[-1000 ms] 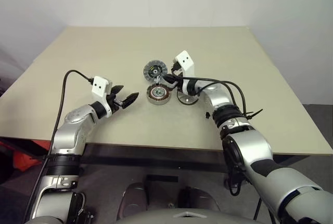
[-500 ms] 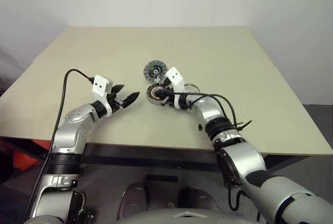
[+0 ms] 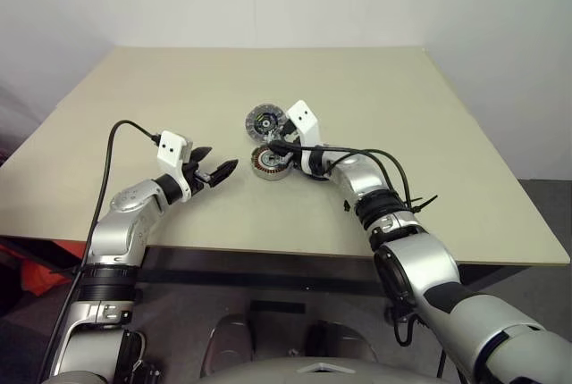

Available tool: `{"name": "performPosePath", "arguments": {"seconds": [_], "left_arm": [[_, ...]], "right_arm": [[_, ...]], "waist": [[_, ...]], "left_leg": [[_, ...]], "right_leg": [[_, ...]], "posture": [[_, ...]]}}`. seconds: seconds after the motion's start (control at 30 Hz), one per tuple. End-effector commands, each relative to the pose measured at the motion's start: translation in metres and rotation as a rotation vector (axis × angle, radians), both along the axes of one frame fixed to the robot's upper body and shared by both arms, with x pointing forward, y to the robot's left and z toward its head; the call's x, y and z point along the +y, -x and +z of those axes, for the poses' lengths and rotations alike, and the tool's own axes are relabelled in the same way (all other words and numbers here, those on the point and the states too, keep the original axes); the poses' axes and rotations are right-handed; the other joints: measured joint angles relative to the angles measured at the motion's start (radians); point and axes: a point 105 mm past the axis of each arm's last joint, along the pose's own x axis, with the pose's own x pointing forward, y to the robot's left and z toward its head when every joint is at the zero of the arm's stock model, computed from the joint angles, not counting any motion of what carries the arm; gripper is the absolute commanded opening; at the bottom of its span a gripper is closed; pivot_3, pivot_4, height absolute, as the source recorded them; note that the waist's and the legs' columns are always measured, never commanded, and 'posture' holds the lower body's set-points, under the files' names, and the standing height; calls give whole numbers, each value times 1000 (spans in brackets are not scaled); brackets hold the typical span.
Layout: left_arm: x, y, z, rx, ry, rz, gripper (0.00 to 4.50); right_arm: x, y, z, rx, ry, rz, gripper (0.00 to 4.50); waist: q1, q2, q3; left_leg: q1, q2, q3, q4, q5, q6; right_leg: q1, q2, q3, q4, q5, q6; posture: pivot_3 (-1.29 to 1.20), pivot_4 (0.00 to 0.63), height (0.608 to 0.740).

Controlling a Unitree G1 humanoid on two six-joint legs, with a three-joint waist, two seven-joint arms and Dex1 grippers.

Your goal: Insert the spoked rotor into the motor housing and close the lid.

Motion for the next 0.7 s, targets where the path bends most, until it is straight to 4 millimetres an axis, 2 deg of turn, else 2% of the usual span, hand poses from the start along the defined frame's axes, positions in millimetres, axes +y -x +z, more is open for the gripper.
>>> {"name": "performPosePath", "arguments": {"seconds": [0.03, 0.3, 0.4, 0.7], "left_arm": [[0, -2, 17, -62, -4, -5, 4500], [2, 0, 17, -61, -11, -3, 4500], [3, 1, 17, -59, -10, -1, 4500], [-2, 1, 15, -55, -4, -7, 4500]], "right_arm": [[7, -4, 9, -24, -22, -8, 60], [10, -1, -28, 66, 21, -78, 60], [13, 0, -23, 53, -1, -50, 60], [11, -13, 21, -46, -60, -35, 60]], "waist": [[0, 0, 0], [-2, 0, 0], [-2, 0, 0], [-1, 0, 0]], "left_leg": [[0, 0, 0, 0, 0, 0], [1, 0, 0, 0, 0, 0], [2, 0, 0, -1, 0, -1], [1, 0, 0, -1, 0, 0]], "right_leg": [[0, 0, 0, 0, 0, 0], [0, 0, 0, -1, 0, 0], [1, 0, 0, 0, 0, 0], [0, 0, 0, 0, 0, 0]], "posture": [[0, 0, 740], [0, 0, 740], [0, 0, 740], [0, 0, 740]]}}
